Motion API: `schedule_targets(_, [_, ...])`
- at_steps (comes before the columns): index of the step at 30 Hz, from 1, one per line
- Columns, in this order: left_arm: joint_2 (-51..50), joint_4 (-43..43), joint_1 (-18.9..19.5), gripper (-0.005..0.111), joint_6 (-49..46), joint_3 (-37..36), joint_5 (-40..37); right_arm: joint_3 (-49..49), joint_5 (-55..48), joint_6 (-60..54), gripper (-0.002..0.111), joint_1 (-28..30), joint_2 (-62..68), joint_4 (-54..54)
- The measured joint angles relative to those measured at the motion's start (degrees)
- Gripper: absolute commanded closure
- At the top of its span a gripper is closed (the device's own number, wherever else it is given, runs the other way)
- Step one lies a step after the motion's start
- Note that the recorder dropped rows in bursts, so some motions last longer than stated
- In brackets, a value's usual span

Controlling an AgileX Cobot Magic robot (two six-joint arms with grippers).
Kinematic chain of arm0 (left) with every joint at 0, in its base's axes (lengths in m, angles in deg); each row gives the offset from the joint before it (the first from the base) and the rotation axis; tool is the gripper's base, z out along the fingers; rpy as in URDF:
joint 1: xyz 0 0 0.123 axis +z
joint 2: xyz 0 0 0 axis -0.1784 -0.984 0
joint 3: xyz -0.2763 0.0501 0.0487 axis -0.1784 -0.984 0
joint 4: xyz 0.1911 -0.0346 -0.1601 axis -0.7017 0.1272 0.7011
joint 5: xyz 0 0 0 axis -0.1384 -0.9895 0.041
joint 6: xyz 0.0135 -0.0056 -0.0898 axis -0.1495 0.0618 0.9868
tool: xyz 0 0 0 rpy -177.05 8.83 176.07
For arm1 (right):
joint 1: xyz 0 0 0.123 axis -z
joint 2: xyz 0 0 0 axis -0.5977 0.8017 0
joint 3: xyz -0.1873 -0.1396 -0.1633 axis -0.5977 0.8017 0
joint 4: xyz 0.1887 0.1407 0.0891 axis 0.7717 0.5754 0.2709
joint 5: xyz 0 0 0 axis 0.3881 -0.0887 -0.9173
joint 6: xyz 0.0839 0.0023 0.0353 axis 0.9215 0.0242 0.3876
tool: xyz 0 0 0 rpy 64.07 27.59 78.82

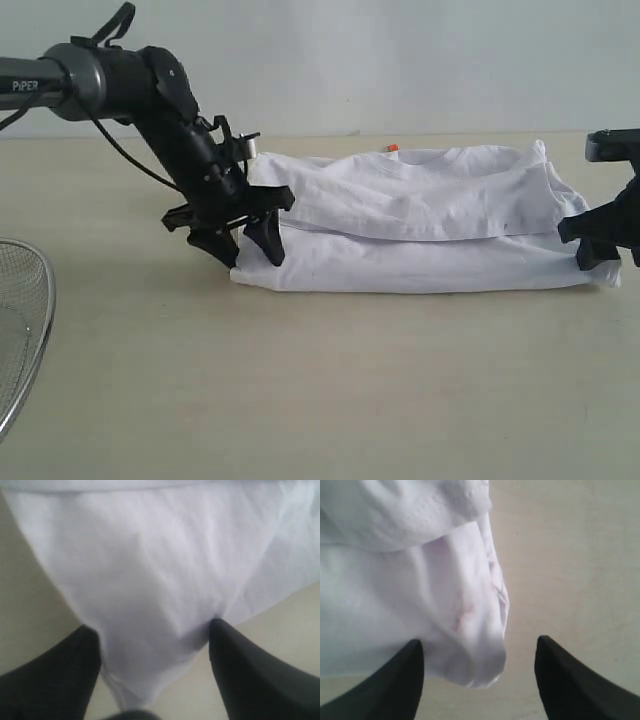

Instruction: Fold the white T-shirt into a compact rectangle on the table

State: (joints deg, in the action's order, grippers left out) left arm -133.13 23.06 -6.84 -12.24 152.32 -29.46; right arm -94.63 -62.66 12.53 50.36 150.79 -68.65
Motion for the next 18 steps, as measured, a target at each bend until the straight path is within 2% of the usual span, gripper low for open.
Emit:
schedule_targets(4, [-1.1,0.4,0.0,0.052,0.0,0.1,-1.0,0.0,0.0,0.0,0.054,0.0,0.0,0.0])
schedule_targets(6, [-1.2,0.4,0.0,0.065,0.0,0.2,-1.0,0.0,-0.1,0.0,0.061,0.0,0.0,0.2])
schedule_targets(10, [-1.7,0.0,0.1,0.098,0.0,0.5,-1.0,0.0,-0.3,0.0,0.084,0.0,0.0,1.6])
schedule_targets(11, [-1.8,0.0,0.1,0.102,0.0,0.4,-1.0,0.0,-0.4,0.0,0.091,0.0,0.0,2.1])
schedule_targets(14, [-2.2,0.0,0.1,0.102,0.0,0.5,-1.0,0.0,-0.7,-0.2,0.109,0.0,0.0,2.9])
schedule_targets(18, [-2.2,-0.6,0.1,0.102,0.0,0.6,-1.1,0.0,-1.7,-1.1,0.108,0.0,0.0,3.2])
